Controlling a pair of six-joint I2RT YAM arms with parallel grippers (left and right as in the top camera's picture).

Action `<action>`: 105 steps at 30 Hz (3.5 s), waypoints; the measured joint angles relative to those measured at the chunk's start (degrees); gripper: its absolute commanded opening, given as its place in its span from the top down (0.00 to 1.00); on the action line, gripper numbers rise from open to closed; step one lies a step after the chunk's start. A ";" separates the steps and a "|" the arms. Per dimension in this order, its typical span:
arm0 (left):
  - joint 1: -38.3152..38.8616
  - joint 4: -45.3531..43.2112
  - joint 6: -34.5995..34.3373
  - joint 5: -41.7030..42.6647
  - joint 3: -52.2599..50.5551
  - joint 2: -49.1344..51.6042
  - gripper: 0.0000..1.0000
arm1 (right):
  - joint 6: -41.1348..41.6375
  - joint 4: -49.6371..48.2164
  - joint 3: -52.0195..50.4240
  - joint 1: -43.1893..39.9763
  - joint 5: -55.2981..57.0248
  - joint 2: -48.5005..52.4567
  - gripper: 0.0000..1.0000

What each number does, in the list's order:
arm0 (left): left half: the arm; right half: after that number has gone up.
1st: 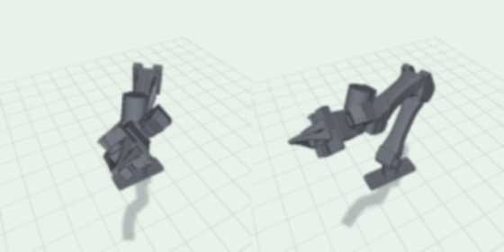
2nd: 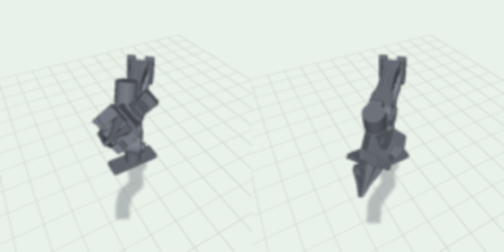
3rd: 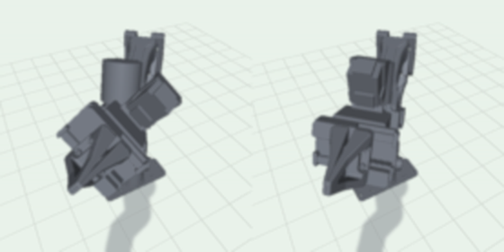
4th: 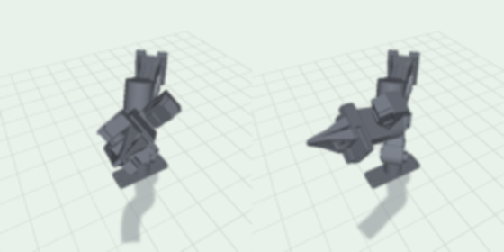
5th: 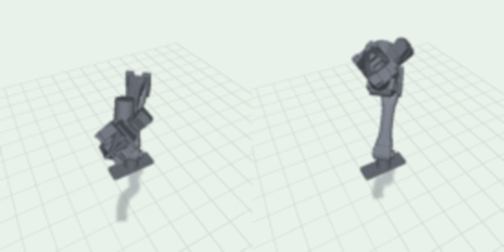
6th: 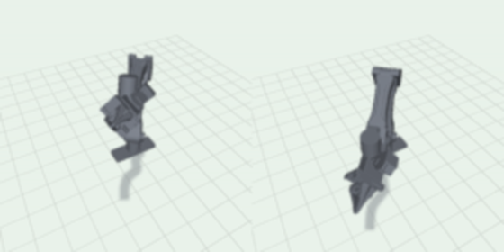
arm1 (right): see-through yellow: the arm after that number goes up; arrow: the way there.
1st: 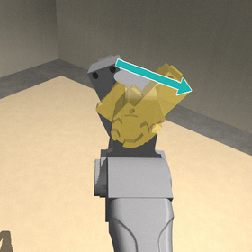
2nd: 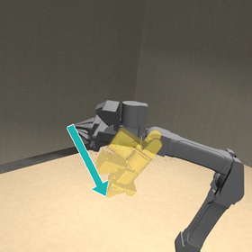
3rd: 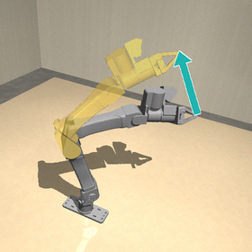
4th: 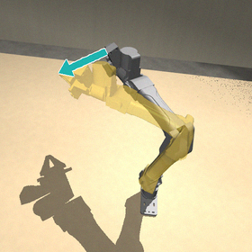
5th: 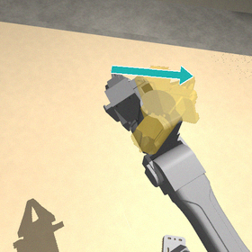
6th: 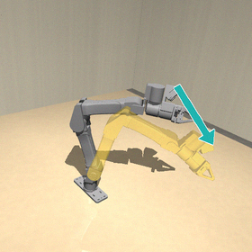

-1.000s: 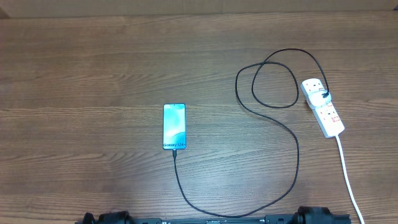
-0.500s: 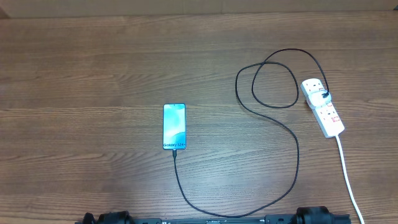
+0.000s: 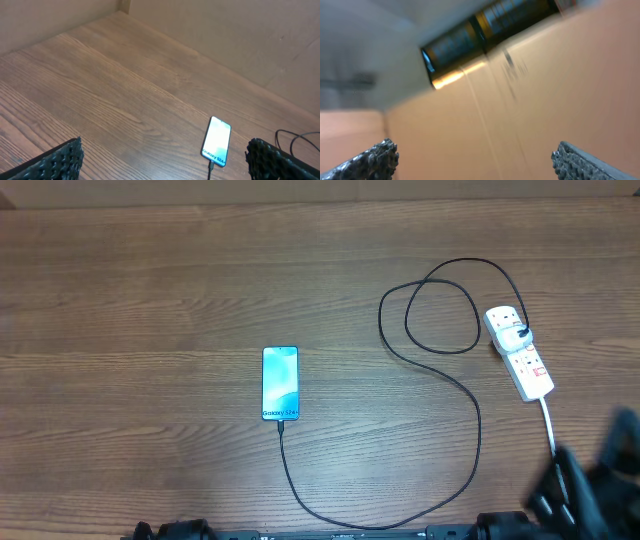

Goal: Plug charger to phone and switch on socket

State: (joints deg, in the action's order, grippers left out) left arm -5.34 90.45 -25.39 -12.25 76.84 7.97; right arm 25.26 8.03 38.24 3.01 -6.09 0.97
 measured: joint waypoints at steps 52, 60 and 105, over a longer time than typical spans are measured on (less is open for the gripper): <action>0.00 0.02 0.00 0.00 0.02 0.00 0.00 | 0.22 1.99 -35.28 0.00 10.19 -0.02 0.00; 0.00 0.00 0.02 0.00 0.02 0.00 0.00 | 0.24 -3.50 -36.57 0.00 10.19 -0.02 0.00; 0.00 0.02 0.02 0.00 0.02 0.00 0.00 | -15.98 -3.69 -37.18 0.00 6.49 -0.07 0.00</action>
State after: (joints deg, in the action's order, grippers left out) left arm -5.34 90.48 -25.36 -12.25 76.86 7.97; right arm 9.28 4.34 1.06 3.01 0.40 0.91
